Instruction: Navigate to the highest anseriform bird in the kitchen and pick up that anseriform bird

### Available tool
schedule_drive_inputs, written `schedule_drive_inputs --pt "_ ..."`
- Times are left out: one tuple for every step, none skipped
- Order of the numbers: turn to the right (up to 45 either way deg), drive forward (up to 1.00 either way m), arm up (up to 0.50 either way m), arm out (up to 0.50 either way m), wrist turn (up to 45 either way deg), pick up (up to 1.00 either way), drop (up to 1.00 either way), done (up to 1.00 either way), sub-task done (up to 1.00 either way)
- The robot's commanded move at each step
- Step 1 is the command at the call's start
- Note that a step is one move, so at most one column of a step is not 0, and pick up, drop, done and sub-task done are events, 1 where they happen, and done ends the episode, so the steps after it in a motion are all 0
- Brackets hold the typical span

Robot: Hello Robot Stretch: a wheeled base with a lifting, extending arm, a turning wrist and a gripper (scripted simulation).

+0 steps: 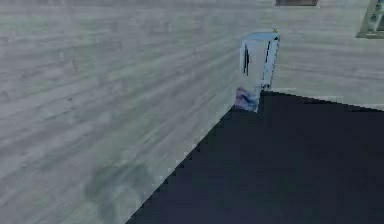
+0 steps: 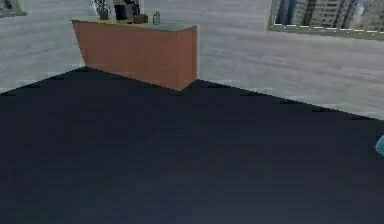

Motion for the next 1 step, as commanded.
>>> schedule_drive_inputs --pt "30.0 0.0 0.0 0.0 0.0 0.0 0.0 0.0 0.0"
